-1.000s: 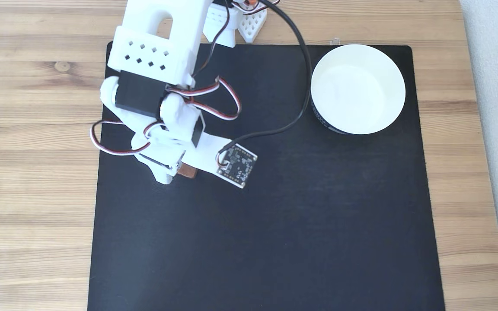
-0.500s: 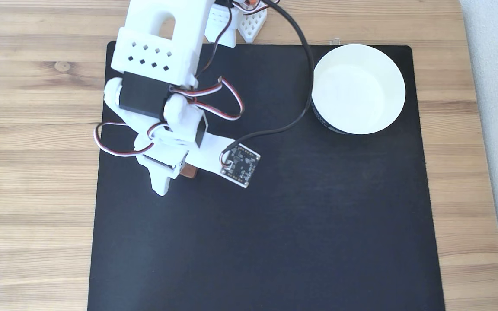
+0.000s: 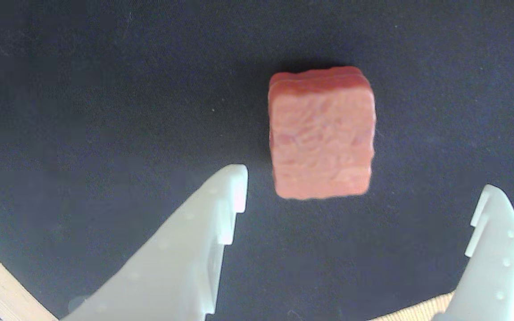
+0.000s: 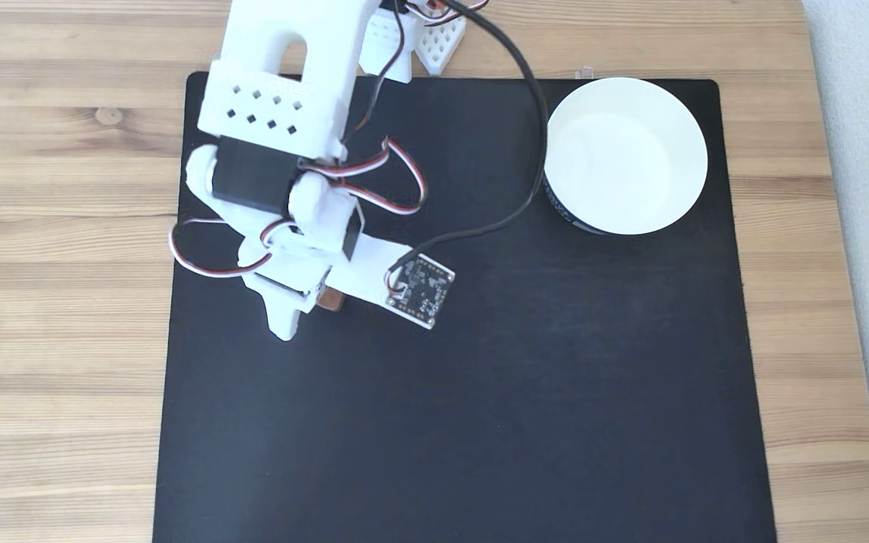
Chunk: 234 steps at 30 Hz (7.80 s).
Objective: Pick up the toy and place it on the plate
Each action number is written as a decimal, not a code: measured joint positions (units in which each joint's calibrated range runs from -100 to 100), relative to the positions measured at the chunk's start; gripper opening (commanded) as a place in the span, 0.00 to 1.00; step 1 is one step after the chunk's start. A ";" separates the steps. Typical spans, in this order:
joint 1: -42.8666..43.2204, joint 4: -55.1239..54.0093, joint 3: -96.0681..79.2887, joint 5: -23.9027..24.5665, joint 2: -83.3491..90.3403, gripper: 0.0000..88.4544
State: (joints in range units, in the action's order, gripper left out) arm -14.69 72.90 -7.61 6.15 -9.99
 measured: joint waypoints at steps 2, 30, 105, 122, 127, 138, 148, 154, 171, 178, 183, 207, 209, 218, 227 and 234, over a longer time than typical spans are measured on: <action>0.00 0.00 -0.09 0.00 -1.50 0.40; -0.17 -1.94 0.38 0.00 -8.74 0.31; 63.09 -25.83 -45.35 31.51 53.79 0.03; 64.25 -26.59 -66.13 31.76 67.94 0.11; 64.00 -26.59 -66.13 31.76 67.94 0.26; 64.00 -26.59 -66.13 31.76 68.03 0.26; 64.00 -26.59 -66.13 31.76 68.03 0.26; 63.75 -26.59 -63.96 31.76 68.03 0.06; 27.88 -26.51 -54.89 14.41 74.85 0.06; 15.90 -26.59 -58.76 4.17 81.93 0.05; 15.81 -26.59 -70.10 1.70 89.01 0.03; 15.40 -21.19 -91.17 -4.27 108.66 0.03; 15.40 -20.26 -91.17 -4.27 108.66 0.03; 15.40 -20.09 -91.17 -4.27 108.66 0.03; 15.40 -20.09 -91.17 -4.27 108.66 0.03; 15.40 -20.09 -91.17 -4.27 108.66 0.03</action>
State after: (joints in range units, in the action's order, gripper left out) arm 0.71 52.81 -98.77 1.88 98.67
